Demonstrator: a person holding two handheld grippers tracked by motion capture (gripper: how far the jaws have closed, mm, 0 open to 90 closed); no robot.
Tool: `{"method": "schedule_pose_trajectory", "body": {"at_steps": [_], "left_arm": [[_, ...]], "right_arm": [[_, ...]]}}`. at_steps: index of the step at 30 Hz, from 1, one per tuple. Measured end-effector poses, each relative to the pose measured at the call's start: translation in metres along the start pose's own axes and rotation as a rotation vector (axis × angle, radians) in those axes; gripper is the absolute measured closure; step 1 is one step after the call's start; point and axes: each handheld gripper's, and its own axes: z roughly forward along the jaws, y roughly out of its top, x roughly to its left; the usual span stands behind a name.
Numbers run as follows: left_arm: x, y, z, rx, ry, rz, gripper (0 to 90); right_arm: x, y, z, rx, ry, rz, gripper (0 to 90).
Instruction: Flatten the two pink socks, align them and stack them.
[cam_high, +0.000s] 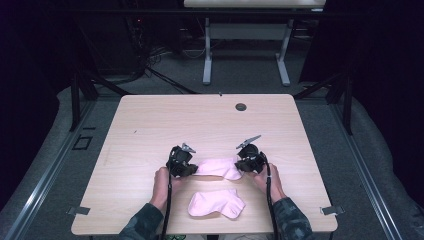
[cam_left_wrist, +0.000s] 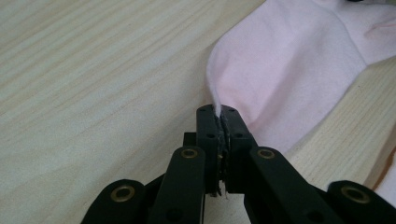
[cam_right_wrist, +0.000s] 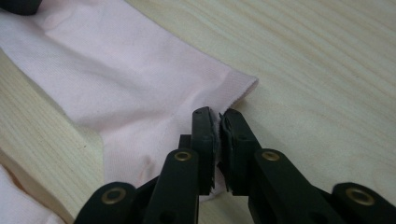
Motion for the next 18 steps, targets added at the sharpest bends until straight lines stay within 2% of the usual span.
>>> {"method": "schedule_pose_trajectory", "body": {"at_steps": [3, 6, 12, 14, 18], "left_arm": [[0.000, 0.000, -0.003, -0.012, -0.005, 0.000, 88.7], [-0.002, -0.002, -0.015, -0.044, -0.013, -0.007, 88.7], [-0.017, -0.012, -0.051, -0.093, -0.041, -0.017, 88.8], [-0.024, -0.019, -0.062, -0.107, -0.066, -0.024, 88.7], [-0.036, -0.033, -0.079, -0.116, -0.099, -0.025, 88.7]], "right_arm": [[0.001, -0.002, -0.003, 0.001, 0.002, 0.007, 85.9], [0.003, -0.004, -0.015, -0.014, 0.006, 0.014, 86.1], [0.020, -0.011, -0.058, -0.068, 0.030, 0.023, 86.0], [0.027, -0.014, -0.072, -0.080, 0.040, 0.021, 86.0], [0.043, -0.022, -0.093, -0.065, 0.067, 0.007, 85.9]]}}
